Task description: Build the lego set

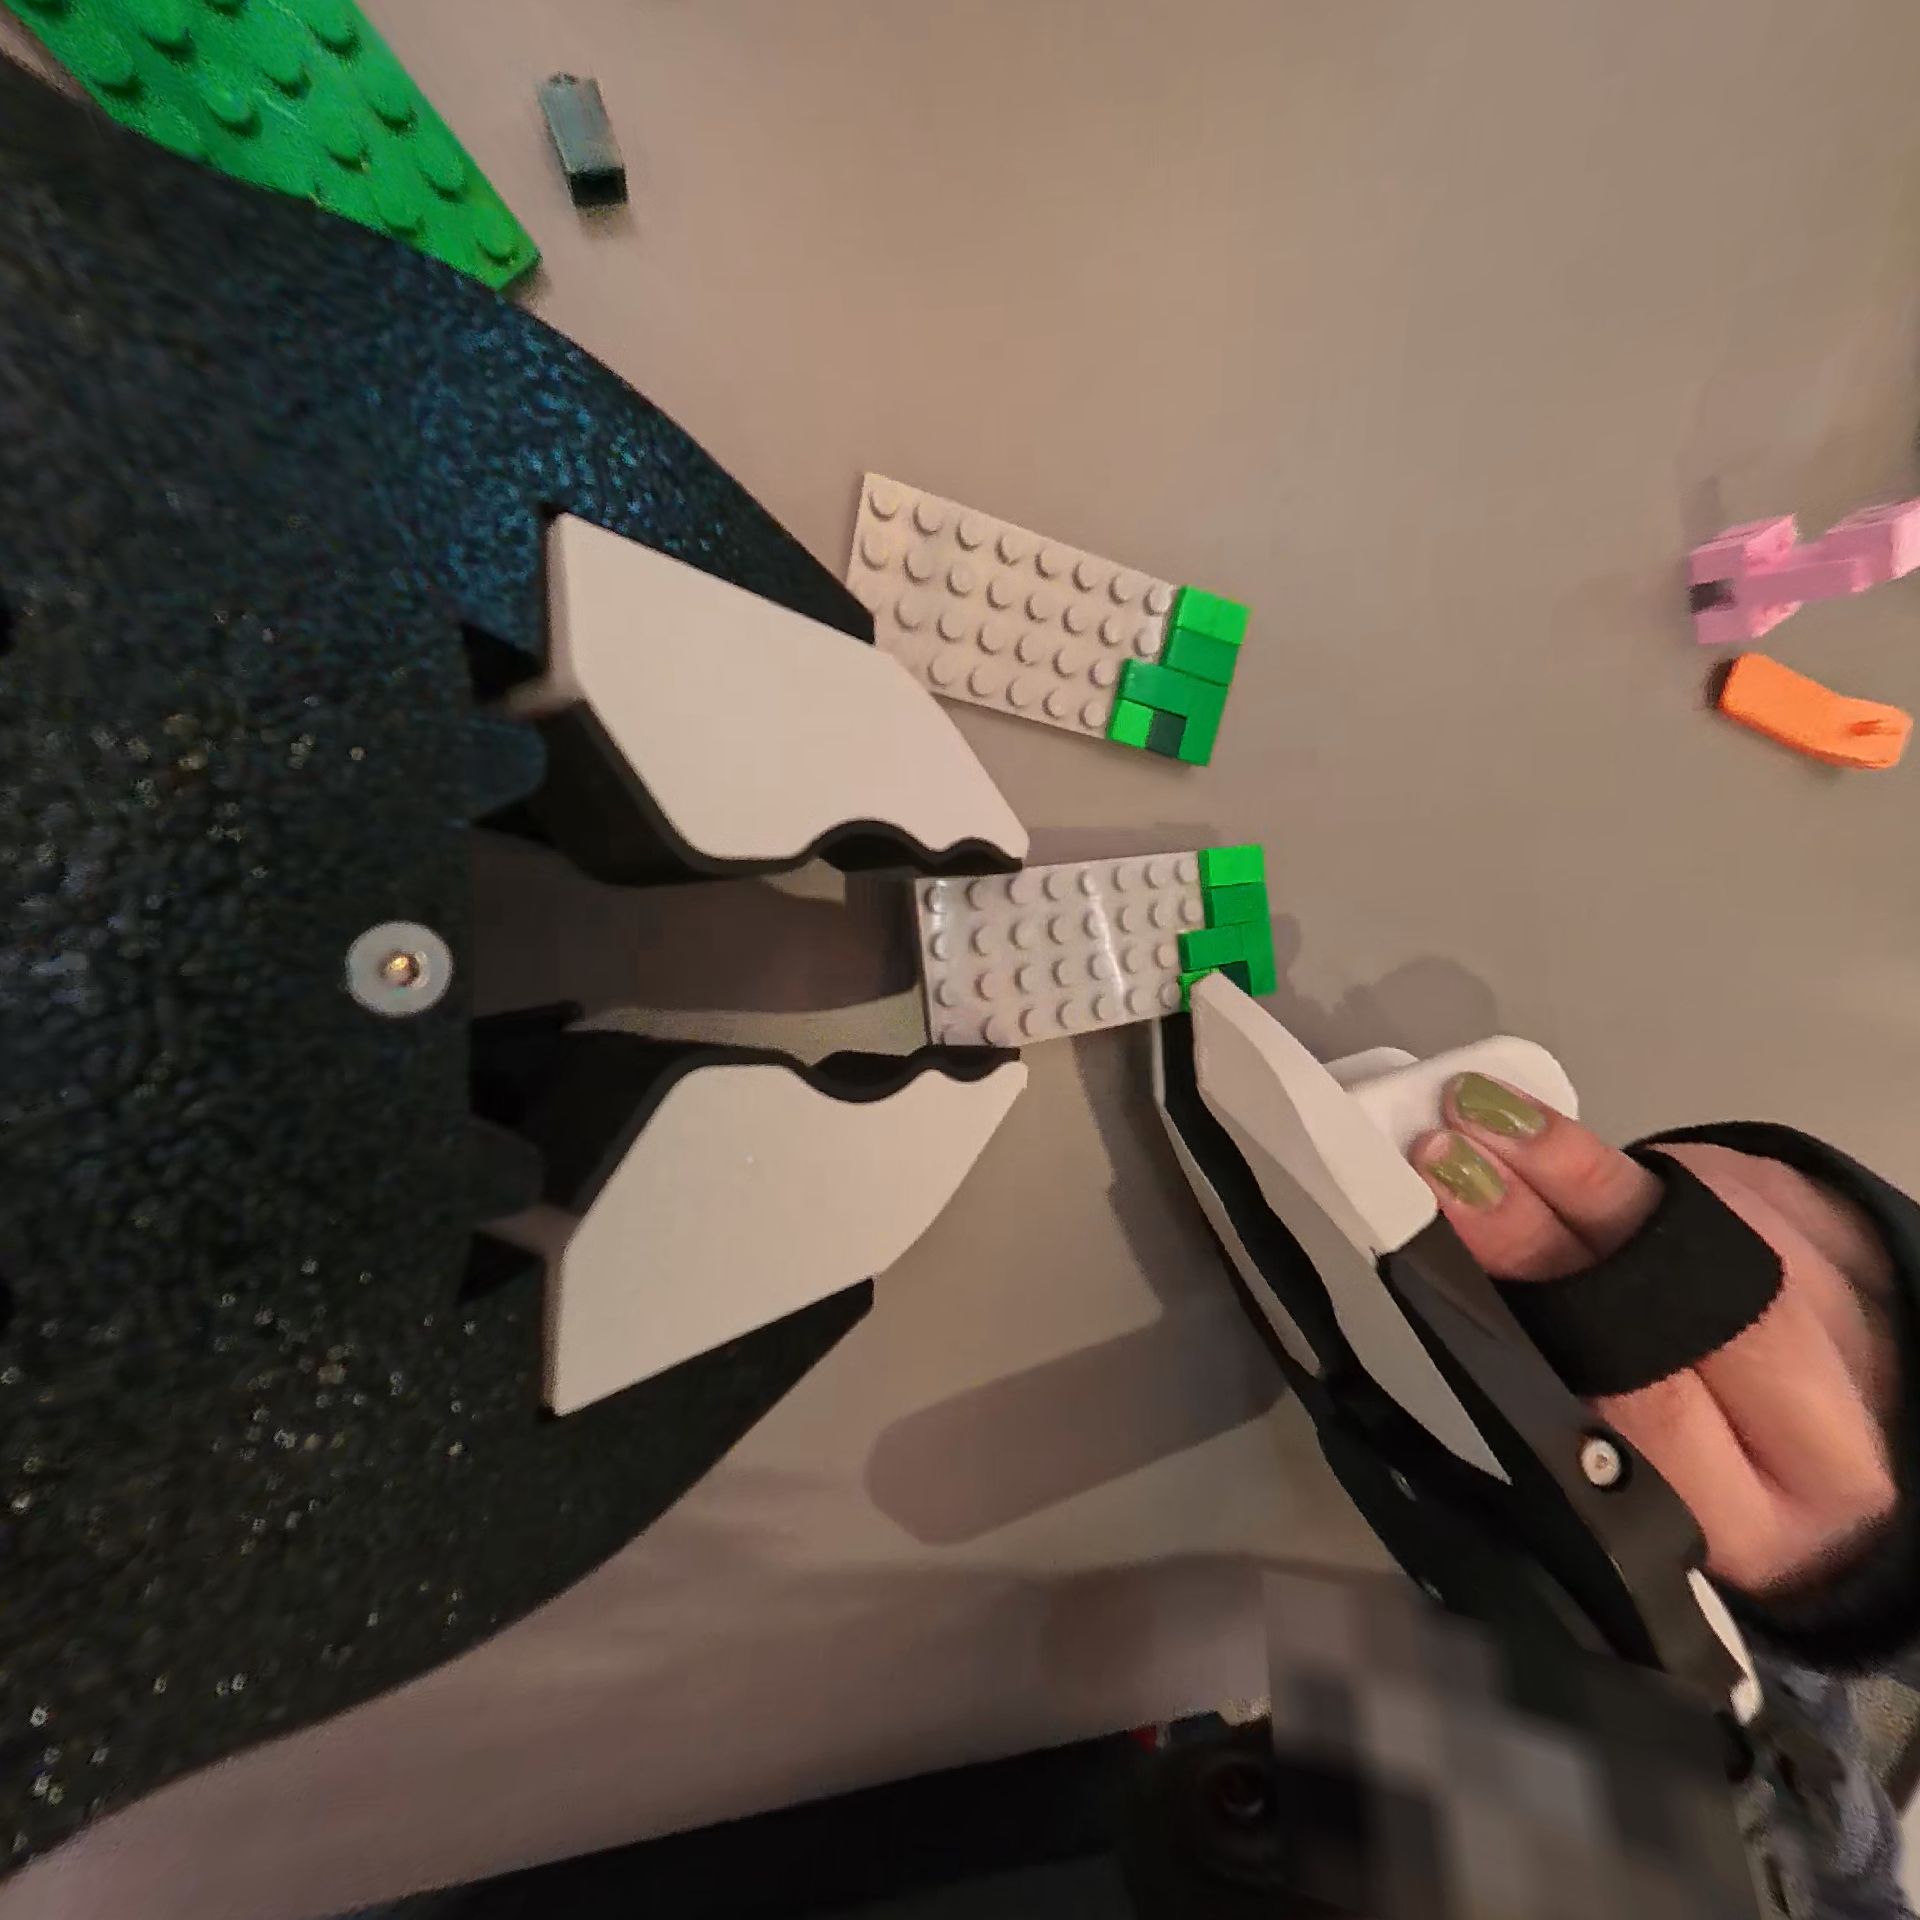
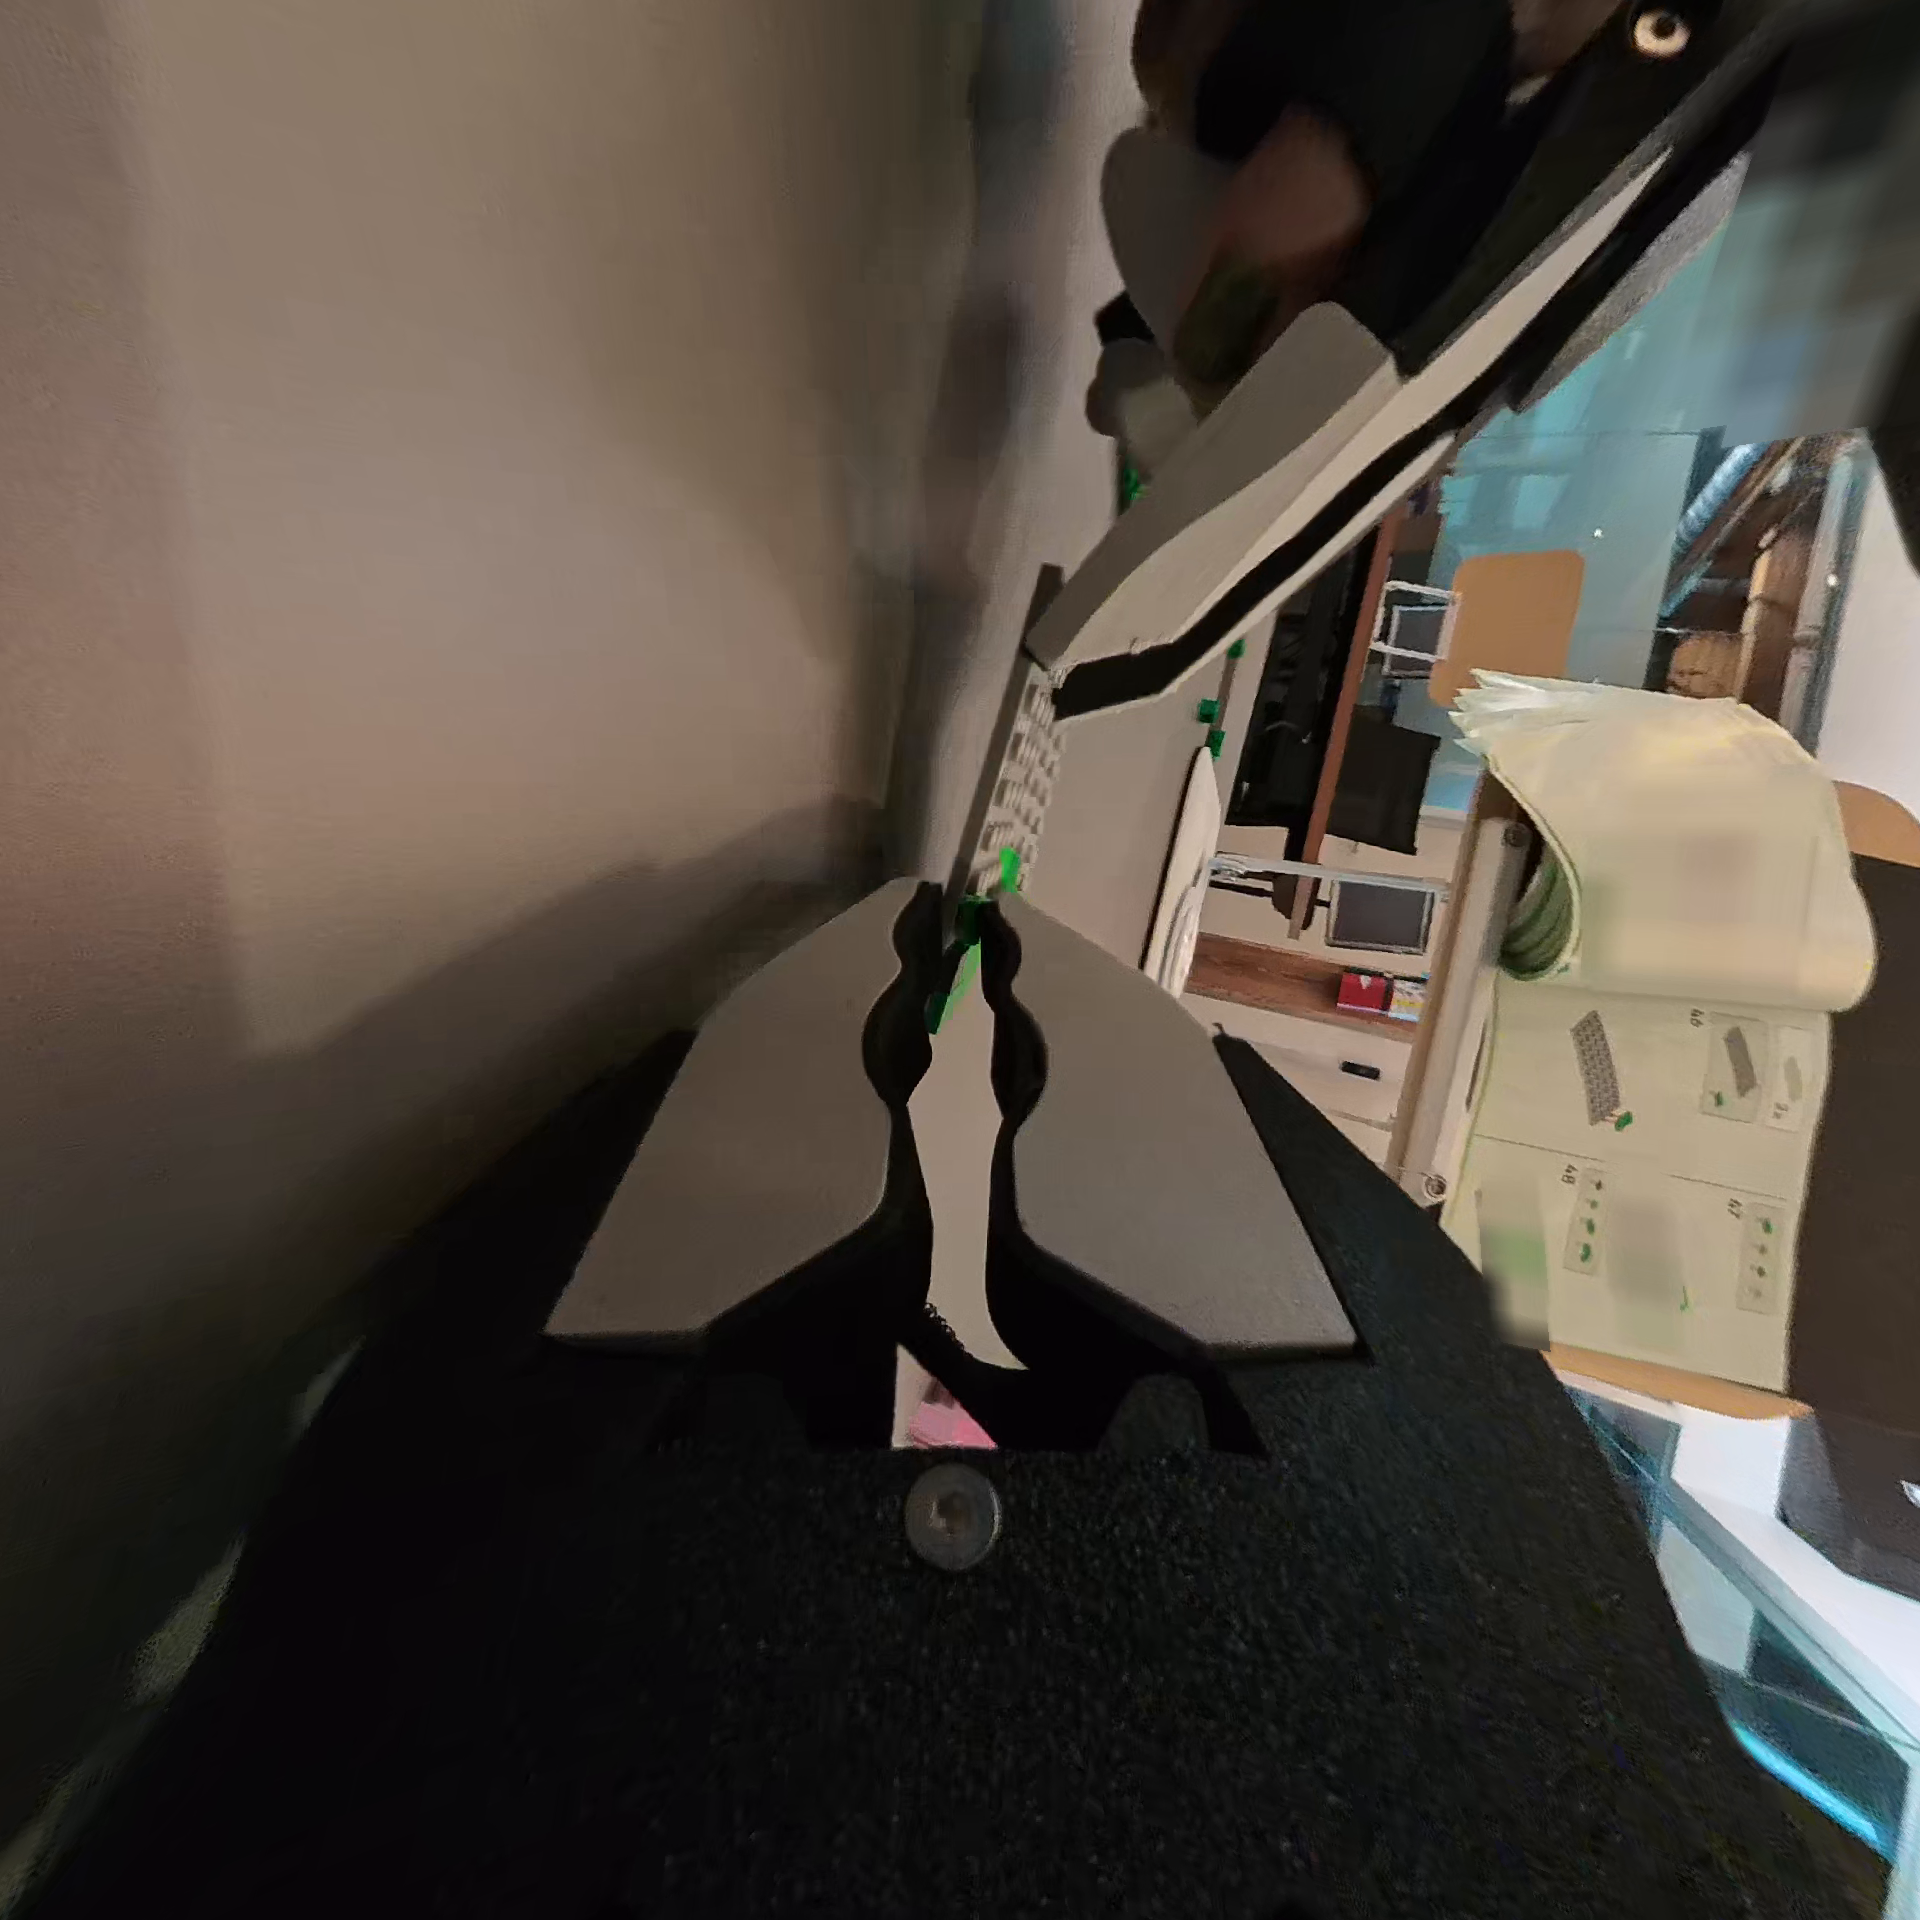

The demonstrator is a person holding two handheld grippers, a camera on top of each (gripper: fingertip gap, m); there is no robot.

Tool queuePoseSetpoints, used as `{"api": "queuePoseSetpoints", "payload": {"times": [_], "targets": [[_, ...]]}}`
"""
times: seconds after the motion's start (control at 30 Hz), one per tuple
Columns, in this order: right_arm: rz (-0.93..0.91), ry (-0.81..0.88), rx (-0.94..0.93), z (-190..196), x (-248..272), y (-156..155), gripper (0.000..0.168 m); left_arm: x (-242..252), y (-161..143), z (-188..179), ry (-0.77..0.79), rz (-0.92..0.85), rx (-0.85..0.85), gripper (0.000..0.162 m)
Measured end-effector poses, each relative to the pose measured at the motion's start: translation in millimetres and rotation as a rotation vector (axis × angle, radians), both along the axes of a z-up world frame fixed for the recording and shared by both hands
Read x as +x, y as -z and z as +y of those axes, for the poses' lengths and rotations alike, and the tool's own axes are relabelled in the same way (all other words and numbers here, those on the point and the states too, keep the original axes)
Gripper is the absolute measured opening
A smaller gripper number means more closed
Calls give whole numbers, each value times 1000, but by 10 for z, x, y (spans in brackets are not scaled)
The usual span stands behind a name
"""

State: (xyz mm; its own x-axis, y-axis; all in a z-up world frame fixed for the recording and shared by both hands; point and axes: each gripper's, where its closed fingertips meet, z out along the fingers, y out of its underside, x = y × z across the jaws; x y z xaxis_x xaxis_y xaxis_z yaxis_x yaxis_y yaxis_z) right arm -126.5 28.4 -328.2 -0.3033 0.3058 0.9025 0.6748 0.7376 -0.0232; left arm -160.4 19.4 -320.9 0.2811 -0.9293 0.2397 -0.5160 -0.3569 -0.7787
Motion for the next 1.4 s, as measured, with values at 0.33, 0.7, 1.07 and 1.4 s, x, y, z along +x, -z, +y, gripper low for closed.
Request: {"api": "queuePoseSetpoints", "payload": {"times": [0.33, 0.7, 1.07, 1.4], "targets": [[165, 52, 4, 76, -24, -184, 9, -14, -127, 65, -35, -61, 97, 31], [148, 7, 156, 57, 25, -190, 20, -1, -124, 30, -27, -80, 59, 31], [132, 29, 273, 86, 47, -302, 6, 30, -141, -11, -12, -66, 96, 31], [223, -5, 260, 56, 16, -385, 23, 27, -111, 0, -27, -70, 60, 31]]}}
